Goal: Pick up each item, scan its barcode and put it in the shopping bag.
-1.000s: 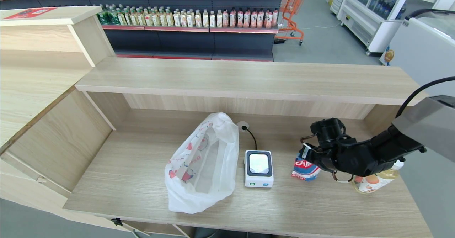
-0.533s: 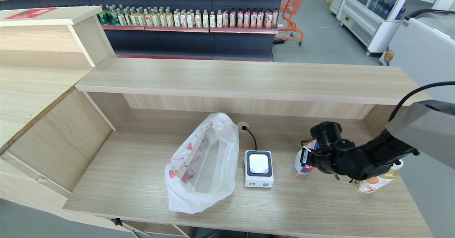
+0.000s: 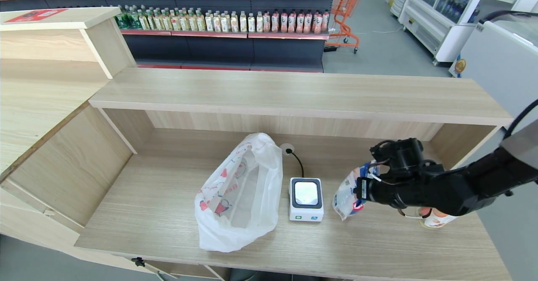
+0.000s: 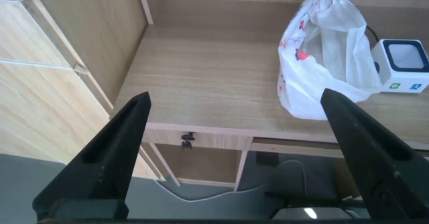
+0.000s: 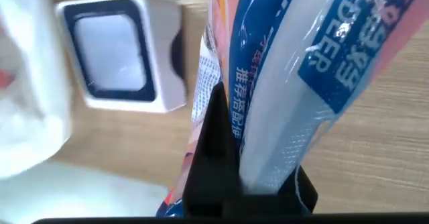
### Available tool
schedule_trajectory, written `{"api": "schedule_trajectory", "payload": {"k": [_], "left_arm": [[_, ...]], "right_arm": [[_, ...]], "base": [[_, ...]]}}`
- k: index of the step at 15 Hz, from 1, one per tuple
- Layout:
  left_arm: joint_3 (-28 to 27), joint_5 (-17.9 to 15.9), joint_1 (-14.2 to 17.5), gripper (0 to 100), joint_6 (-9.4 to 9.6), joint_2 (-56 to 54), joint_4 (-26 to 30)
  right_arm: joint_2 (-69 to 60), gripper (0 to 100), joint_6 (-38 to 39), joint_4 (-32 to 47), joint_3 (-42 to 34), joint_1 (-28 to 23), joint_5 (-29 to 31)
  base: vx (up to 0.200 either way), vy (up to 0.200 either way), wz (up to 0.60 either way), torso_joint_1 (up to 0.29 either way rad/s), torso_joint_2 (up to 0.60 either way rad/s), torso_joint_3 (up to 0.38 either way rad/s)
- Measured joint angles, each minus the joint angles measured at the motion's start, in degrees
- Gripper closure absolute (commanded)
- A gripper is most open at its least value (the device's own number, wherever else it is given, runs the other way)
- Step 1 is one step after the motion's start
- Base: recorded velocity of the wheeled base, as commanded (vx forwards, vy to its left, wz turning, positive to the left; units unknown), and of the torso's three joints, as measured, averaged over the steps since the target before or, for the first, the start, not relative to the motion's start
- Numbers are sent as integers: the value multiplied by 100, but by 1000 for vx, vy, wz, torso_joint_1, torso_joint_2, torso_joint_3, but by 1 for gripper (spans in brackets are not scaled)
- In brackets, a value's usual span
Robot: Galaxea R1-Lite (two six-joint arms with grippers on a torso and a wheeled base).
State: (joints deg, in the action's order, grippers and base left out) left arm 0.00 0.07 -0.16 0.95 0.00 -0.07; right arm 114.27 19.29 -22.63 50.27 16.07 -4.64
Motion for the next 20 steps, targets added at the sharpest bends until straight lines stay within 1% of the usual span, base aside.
{"api": "schedule_trajectory", "payload": {"k": [2,5,7,8,9,10,14,18,20], "left_arm": [[0,0,0,0,2,0,0],[0,0,0,0,2,0,0],[0,0,0,0,2,0,0],[0,0,0,0,2,0,0],[0,0,0,0,2,0,0],[0,0,0,0,0,0,0],[0,0,0,0,2,0,0],[0,0,0,0,2,0,0],[0,0,2,0,2,0,0]], "right_arm": [[-686,100,-363,635,71,-194,-1642],[-1565,100,-779,1119,165,-588,-3764],[-2015,100,-831,1174,193,-708,-5066],[-2202,100,-831,1185,210,-747,-5609],[-2374,100,-829,1196,221,-769,-5956],[-2509,100,-827,1204,221,-761,-6061],[-2847,100,-816,1321,35,-417,-6079],[-3132,100,-785,1396,-341,-163,-6088],[-3290,100,-645,1396,-511,-30,-6093]], "base": [[0,0,0,0,0,0],[0,0,0,0,0,0],[0,0,0,0,0,0],[0,0,0,0,0,0],[0,0,0,0,0,0],[0,0,0,0,0,0],[0,0,0,0,0,0],[0,0,0,0,0,0],[0,0,0,0,0,0]]}}
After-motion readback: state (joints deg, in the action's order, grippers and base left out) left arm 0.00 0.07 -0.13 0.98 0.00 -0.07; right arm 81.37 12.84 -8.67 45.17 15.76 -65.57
